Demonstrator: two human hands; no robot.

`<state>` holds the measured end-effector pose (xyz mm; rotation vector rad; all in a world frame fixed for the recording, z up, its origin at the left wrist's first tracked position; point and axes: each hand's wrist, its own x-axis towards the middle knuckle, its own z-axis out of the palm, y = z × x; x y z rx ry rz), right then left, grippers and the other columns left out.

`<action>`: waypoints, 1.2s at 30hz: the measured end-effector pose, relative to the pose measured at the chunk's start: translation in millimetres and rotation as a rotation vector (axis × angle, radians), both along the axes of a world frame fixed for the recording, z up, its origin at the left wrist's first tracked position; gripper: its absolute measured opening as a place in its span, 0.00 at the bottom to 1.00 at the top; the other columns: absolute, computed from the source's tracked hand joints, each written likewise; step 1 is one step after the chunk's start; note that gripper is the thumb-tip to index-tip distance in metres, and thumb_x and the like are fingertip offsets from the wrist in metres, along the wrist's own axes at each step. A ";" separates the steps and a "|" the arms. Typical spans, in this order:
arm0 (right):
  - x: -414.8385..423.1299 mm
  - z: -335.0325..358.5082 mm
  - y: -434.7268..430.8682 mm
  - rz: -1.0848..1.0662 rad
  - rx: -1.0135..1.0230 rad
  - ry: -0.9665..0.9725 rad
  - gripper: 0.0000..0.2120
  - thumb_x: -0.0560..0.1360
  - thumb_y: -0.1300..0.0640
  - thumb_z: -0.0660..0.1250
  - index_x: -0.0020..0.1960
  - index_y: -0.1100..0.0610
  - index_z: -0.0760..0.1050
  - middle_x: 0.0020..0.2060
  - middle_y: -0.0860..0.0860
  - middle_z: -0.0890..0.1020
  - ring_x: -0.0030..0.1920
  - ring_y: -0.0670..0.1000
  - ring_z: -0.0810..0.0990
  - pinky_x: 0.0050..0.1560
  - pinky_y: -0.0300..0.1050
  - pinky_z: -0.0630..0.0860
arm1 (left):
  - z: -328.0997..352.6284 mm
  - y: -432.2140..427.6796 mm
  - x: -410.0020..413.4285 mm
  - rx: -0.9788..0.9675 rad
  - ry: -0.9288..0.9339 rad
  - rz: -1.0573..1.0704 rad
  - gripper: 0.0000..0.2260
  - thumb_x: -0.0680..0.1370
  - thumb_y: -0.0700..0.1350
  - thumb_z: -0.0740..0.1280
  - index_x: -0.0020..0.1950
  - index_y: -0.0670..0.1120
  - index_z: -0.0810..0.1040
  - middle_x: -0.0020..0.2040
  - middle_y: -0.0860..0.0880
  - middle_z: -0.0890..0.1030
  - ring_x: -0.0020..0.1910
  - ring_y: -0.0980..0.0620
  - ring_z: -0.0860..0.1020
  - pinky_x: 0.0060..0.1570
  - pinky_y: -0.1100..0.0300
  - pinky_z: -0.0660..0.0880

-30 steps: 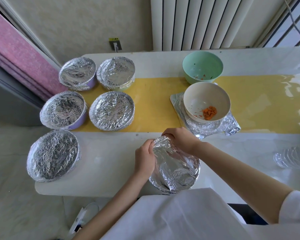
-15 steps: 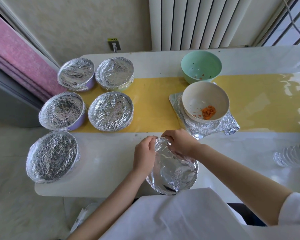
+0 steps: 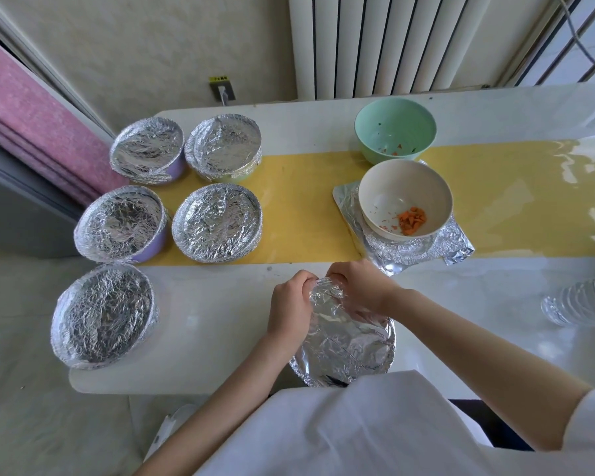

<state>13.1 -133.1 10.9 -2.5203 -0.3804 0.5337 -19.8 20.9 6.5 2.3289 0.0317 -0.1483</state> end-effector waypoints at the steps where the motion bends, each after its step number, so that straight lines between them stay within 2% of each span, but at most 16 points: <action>1: 0.2 -1.0 0.3 0.010 -0.013 0.007 0.10 0.77 0.65 0.60 0.53 0.59 0.79 0.42 0.54 0.82 0.39 0.55 0.77 0.45 0.50 0.75 | -0.1 -0.4 -0.2 0.004 0.008 0.003 0.09 0.81 0.41 0.59 0.52 0.41 0.79 0.35 0.46 0.79 0.32 0.51 0.74 0.34 0.61 0.68; 4: -0.7 0.8 0.5 0.029 -0.053 0.027 0.10 0.77 0.63 0.61 0.55 0.58 0.78 0.45 0.54 0.83 0.44 0.55 0.79 0.49 0.51 0.76 | 0.5 -2.9 0.9 0.041 0.018 0.002 0.10 0.81 0.40 0.58 0.54 0.41 0.78 0.42 0.45 0.81 0.38 0.50 0.75 0.36 0.64 0.65; 7: -2.9 2.7 -2.6 -0.014 -0.024 0.047 0.12 0.78 0.62 0.59 0.59 0.58 0.77 0.49 0.54 0.82 0.47 0.55 0.79 0.51 0.48 0.75 | 0.6 -4.1 1.3 0.073 0.028 -0.011 0.11 0.82 0.39 0.56 0.57 0.40 0.77 0.50 0.43 0.81 0.46 0.48 0.77 0.42 0.63 0.69; 9: -5.1 3.2 -5.2 -0.037 -0.007 0.053 0.10 0.77 0.64 0.60 0.53 0.57 0.78 0.42 0.52 0.81 0.42 0.54 0.76 0.46 0.44 0.72 | 0.8 -3.8 1.2 0.085 0.033 -0.022 0.12 0.82 0.38 0.55 0.58 0.40 0.76 0.51 0.42 0.81 0.49 0.46 0.78 0.45 0.60 0.71; 11: -8.0 5.0 -7.7 -0.037 -0.011 0.043 0.09 0.74 0.67 0.62 0.43 0.54 0.75 0.32 0.47 0.74 0.36 0.52 0.70 0.38 0.40 0.67 | 0.8 -4.4 0.6 0.079 0.042 -0.037 0.12 0.82 0.38 0.55 0.59 0.41 0.76 0.49 0.41 0.81 0.46 0.44 0.79 0.45 0.57 0.73; 12: -9.5 6.2 -8.6 -0.030 -0.027 0.034 0.09 0.73 0.66 0.63 0.43 0.53 0.74 0.32 0.47 0.73 0.37 0.52 0.70 0.37 0.39 0.66 | 1.1 -5.0 -0.2 0.073 0.043 -0.044 0.12 0.82 0.38 0.55 0.59 0.41 0.75 0.47 0.41 0.81 0.44 0.43 0.79 0.43 0.56 0.73; 13: -10.8 6.3 -9.4 -0.014 -0.049 0.016 0.08 0.72 0.65 0.65 0.48 0.55 0.75 0.34 0.48 0.75 0.38 0.52 0.71 0.38 0.40 0.68 | 1.2 -5.4 -0.8 0.065 0.043 -0.048 0.12 0.82 0.39 0.55 0.58 0.42 0.76 0.46 0.41 0.81 0.43 0.43 0.79 0.42 0.55 0.74; 15: -12.5 2.7 -10.5 0.027 -0.078 -0.015 0.14 0.71 0.63 0.67 0.56 0.57 0.75 0.38 0.50 0.78 0.40 0.52 0.73 0.42 0.44 0.72 | 1.5 -4.7 -0.4 0.038 0.041 -0.042 0.11 0.82 0.41 0.55 0.57 0.42 0.76 0.44 0.43 0.81 0.40 0.45 0.79 0.40 0.57 0.73; 19: -13.3 1.1 -11.1 0.038 -0.054 -0.035 0.15 0.72 0.61 0.68 0.58 0.58 0.74 0.42 0.52 0.80 0.42 0.52 0.76 0.45 0.45 0.74 | 2.3 -1.8 3.1 -0.044 0.047 -0.054 0.09 0.81 0.41 0.58 0.51 0.43 0.78 0.37 0.47 0.79 0.32 0.51 0.75 0.34 0.61 0.69; 22: -13.6 3.6 -12.4 -0.027 0.003 0.011 0.15 0.76 0.59 0.65 0.62 0.59 0.74 0.50 0.54 0.81 0.50 0.54 0.78 0.49 0.38 0.71 | 2.0 -1.2 3.0 -0.064 0.046 -0.045 0.08 0.81 0.40 0.60 0.50 0.42 0.79 0.33 0.50 0.77 0.28 0.58 0.72 0.30 0.70 0.66; 24: -14.1 6.5 -14.6 -0.071 0.016 0.049 0.14 0.79 0.59 0.60 0.64 0.60 0.72 0.56 0.54 0.79 0.54 0.53 0.78 0.53 0.36 0.69 | 1.7 -0.5 2.7 -0.033 0.057 0.000 0.09 0.81 0.40 0.58 0.51 0.41 0.78 0.33 0.51 0.75 0.31 0.56 0.72 0.31 0.67 0.64; 25: -14.7 8.3 -16.0 -0.085 0.022 0.065 0.14 0.80 0.58 0.58 0.64 0.60 0.72 0.55 0.54 0.79 0.52 0.53 0.78 0.51 0.36 0.69 | 1.6 -0.2 2.6 -0.007 0.065 0.017 0.09 0.81 0.40 0.57 0.51 0.41 0.77 0.34 0.51 0.75 0.33 0.54 0.72 0.32 0.65 0.63; 28: -16.8 16.5 -17.8 -0.147 0.080 0.111 0.13 0.82 0.57 0.54 0.59 0.61 0.74 0.42 0.52 0.77 0.34 0.46 0.75 0.35 0.36 0.75 | 4.0 0.0 1.3 0.097 0.089 0.029 0.09 0.82 0.41 0.53 0.52 0.42 0.73 0.39 0.51 0.74 0.39 0.51 0.72 0.37 0.62 0.64; 29: -16.2 17.3 -18.0 -0.158 0.085 0.112 0.13 0.82 0.58 0.54 0.59 0.61 0.74 0.40 0.52 0.77 0.32 0.46 0.74 0.34 0.37 0.75 | 4.9 -0.4 1.2 0.125 0.082 0.020 0.09 0.82 0.41 0.53 0.52 0.42 0.72 0.41 0.50 0.75 0.40 0.51 0.73 0.38 0.61 0.65; 33: -12.1 16.2 -14.4 -0.128 0.017 0.085 0.12 0.80 0.64 0.55 0.55 0.67 0.75 0.43 0.60 0.80 0.36 0.54 0.72 0.44 0.48 0.71 | 5.0 -2.7 5.4 0.065 -0.008 -0.051 0.07 0.80 0.38 0.57 0.51 0.40 0.75 0.48 0.46 0.77 0.44 0.52 0.73 0.43 0.64 0.67; 36: -9.6 11.9 -10.7 -0.130 -0.052 0.088 0.09 0.76 0.69 0.56 0.46 0.68 0.75 0.35 0.60 0.77 0.35 0.57 0.70 0.36 0.49 0.67 | 5.0 -3.0 7.1 0.025 -0.038 -0.063 0.08 0.79 0.35 0.59 0.51 0.38 0.78 0.48 0.45 0.79 0.44 0.54 0.72 0.43 0.74 0.65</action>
